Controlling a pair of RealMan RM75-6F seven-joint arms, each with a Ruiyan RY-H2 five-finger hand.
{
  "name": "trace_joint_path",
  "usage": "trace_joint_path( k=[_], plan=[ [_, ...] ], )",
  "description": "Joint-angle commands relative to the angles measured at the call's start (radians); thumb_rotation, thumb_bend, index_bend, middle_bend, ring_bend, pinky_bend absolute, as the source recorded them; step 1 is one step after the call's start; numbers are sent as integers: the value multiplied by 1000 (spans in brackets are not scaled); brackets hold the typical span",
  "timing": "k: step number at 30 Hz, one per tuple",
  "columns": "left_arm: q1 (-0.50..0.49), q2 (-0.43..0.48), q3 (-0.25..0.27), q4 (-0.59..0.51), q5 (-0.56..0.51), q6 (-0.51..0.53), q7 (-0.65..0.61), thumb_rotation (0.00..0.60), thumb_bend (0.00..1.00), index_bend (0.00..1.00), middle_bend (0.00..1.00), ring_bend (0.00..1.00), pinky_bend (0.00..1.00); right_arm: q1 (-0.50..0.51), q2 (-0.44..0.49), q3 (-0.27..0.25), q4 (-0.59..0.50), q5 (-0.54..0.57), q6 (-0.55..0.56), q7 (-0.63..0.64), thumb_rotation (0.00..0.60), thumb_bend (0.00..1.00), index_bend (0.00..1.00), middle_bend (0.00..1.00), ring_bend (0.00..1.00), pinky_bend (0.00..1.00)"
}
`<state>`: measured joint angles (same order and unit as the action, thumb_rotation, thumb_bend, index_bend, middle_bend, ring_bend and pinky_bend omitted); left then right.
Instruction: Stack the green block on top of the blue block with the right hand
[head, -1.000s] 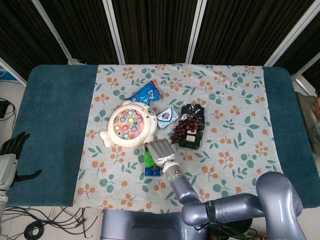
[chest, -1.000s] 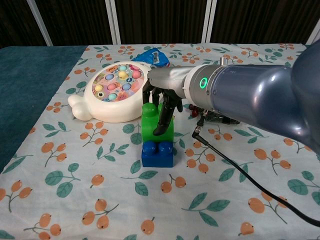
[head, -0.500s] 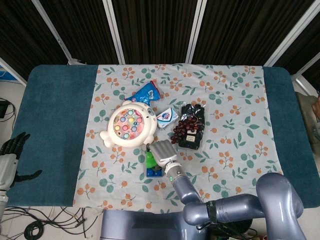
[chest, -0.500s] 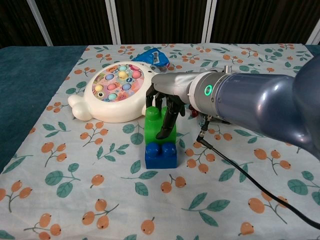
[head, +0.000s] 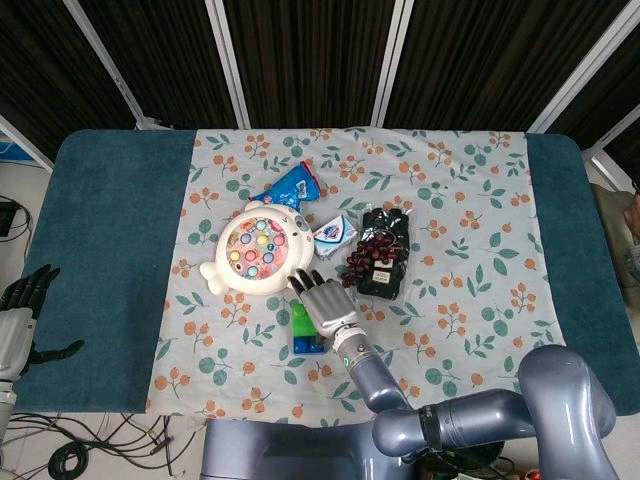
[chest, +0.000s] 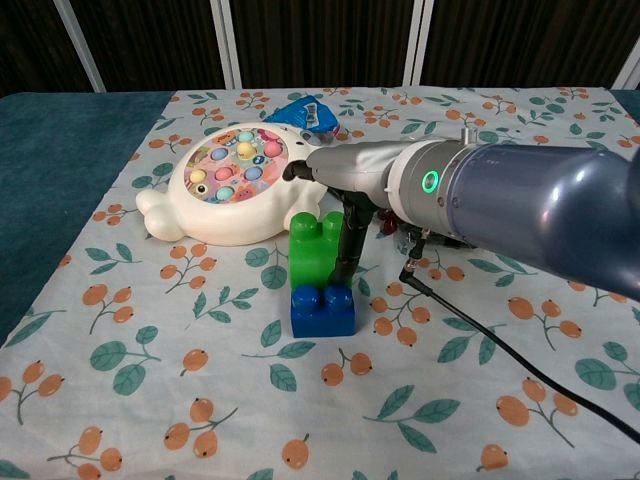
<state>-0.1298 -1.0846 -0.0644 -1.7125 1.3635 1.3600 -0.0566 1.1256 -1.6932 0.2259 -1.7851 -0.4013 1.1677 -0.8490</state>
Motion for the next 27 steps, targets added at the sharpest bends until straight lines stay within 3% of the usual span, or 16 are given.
trace_joint_path(
  k=[1,11,18,23,27],
  plan=[
    [0,-1,1,0,2,2,3,600,0,0,0,0,0,-8,11,-8,-17,-23,18,1,600,97,0,0,0,235],
    [3,-5,2,8,5,10,16,600,0,0,0,0,0,-93,124,-59,-144,-144,114,41,600,93,0,0,0,234],
    [4,-15,5,18,19,23,43,600,0,0,0,0,0,-292,314,-209,-237,-406,243,209,600,85,0,0,0,219],
    [5,-27,7,27,24,32,70,600,0,0,0,0,0,-465,422,-355,-178,-636,342,376,600,60,0,0,0,192],
    [7,-36,9,39,32,43,90,600,0,0,0,0,0,-570,466,-409,-105,-736,399,477,600,47,0,0,0,190]
  ],
)
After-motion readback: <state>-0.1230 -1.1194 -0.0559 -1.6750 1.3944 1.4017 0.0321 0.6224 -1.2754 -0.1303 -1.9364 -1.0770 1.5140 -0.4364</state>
